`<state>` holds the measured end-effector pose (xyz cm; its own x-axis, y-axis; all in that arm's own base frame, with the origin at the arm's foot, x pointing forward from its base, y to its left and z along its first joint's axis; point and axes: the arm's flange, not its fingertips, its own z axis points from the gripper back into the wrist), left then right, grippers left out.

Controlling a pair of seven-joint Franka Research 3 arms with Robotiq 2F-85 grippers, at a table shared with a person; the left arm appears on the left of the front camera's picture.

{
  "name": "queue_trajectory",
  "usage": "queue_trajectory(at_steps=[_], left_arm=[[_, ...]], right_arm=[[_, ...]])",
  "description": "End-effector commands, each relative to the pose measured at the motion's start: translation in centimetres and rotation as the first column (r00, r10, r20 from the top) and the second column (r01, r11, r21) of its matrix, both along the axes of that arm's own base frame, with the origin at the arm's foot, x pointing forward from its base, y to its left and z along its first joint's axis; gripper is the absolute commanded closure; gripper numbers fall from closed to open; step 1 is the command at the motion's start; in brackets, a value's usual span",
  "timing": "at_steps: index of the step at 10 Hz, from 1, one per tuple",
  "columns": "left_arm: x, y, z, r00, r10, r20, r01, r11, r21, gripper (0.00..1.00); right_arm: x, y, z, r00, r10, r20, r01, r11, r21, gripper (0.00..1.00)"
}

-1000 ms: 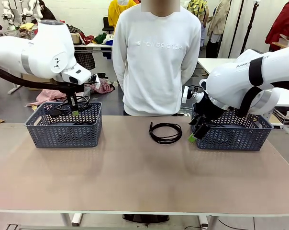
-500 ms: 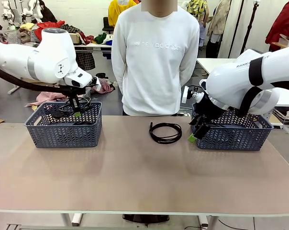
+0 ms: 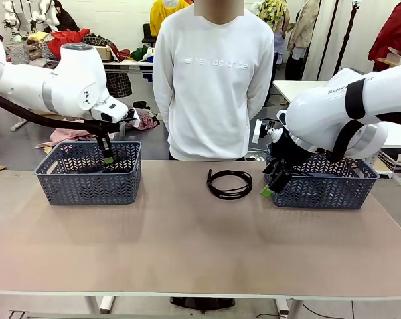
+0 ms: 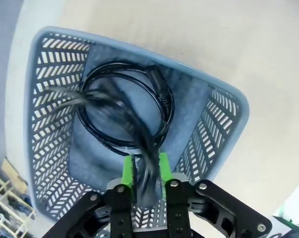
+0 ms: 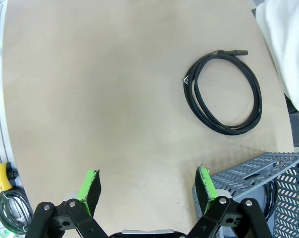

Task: Organize the cables according to human instructions.
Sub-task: Pick up a bundle of cables and place it in the basket indicated by the human.

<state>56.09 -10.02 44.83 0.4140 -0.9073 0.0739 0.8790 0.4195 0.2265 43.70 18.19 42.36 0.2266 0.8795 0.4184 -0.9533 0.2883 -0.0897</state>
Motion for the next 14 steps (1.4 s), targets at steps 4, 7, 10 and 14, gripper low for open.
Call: queue_trajectory(at_steps=[4,7,10,14], left_arm=[[-0.19,-0.01,0.86,1.0,0.025,-0.011,-0.026,0.997,-0.077,0.41],[-0.04,-0.03,0.67,0.999,0.039,-0.036,-0.043,0.994,-0.102,0.0],[-0.05,-0.09,0.6,0.998,0.045,-0.036,-0.049,0.992,-0.113,0.0],[-0.08,-0.43,0.31,0.998,0.051,-0.03,-0.053,0.994,-0.094,0.0]], right_arm=[[-0.09,0.0,0.12,1.0,0.008,0.004,-0.008,1.0,0.0,0.0],[-0.09,0.0,0.12,1.0,0.008,0.004,-0.008,1.0,0.0,0.0],[-0.09,0.0,0.12,1.0,0.008,0.004,-0.008,1.0,0.0,0.0],[-0.09,0.0,0.12,1.0,0.008,0.004,-0.008,1.0,0.0,0.0]])
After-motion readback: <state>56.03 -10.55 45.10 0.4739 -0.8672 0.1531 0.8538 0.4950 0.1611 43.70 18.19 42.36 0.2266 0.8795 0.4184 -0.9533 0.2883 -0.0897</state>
